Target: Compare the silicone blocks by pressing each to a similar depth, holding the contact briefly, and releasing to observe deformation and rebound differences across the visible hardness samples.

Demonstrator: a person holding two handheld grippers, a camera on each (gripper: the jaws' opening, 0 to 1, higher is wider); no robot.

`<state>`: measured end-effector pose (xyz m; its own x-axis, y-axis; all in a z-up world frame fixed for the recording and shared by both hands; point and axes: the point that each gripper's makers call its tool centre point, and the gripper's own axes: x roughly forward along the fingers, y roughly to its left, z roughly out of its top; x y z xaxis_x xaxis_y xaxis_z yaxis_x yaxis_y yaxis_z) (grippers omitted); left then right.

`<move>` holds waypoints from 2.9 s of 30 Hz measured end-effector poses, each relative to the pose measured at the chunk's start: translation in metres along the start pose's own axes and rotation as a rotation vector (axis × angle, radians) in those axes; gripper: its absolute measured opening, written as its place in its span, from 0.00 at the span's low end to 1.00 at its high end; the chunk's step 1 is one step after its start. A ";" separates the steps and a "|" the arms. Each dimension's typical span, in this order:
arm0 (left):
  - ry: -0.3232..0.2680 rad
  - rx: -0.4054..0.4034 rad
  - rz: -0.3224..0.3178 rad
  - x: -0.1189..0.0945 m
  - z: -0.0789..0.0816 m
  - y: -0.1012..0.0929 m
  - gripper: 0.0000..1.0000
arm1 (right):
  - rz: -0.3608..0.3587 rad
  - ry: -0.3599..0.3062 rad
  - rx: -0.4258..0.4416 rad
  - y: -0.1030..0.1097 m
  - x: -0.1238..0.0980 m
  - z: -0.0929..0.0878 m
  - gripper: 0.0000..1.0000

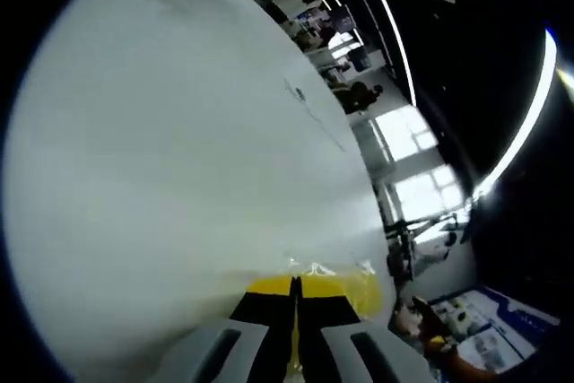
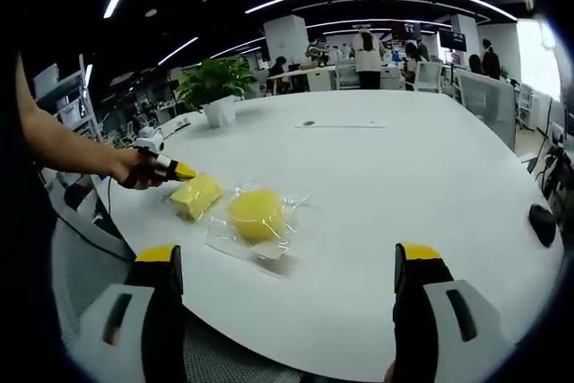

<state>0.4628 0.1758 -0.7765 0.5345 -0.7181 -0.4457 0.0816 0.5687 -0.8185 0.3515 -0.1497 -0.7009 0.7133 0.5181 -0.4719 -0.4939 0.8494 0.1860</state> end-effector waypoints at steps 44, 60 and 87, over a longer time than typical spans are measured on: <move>-0.323 0.529 -0.119 -0.062 0.069 -0.143 0.00 | 0.139 -0.042 -0.047 0.012 0.003 0.031 0.96; -0.328 0.661 -0.232 -0.076 0.070 -0.212 0.00 | 0.227 -0.104 -0.098 0.022 0.009 0.076 0.96; -0.267 0.760 -0.462 -0.090 0.027 -0.290 0.00 | 0.448 -0.179 -0.216 0.069 0.021 0.129 0.96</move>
<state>0.4136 0.0858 -0.4896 0.4801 -0.8763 0.0407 0.8134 0.4273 -0.3948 0.3967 -0.0676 -0.5872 0.4732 0.8508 -0.2284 -0.8477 0.5104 0.1447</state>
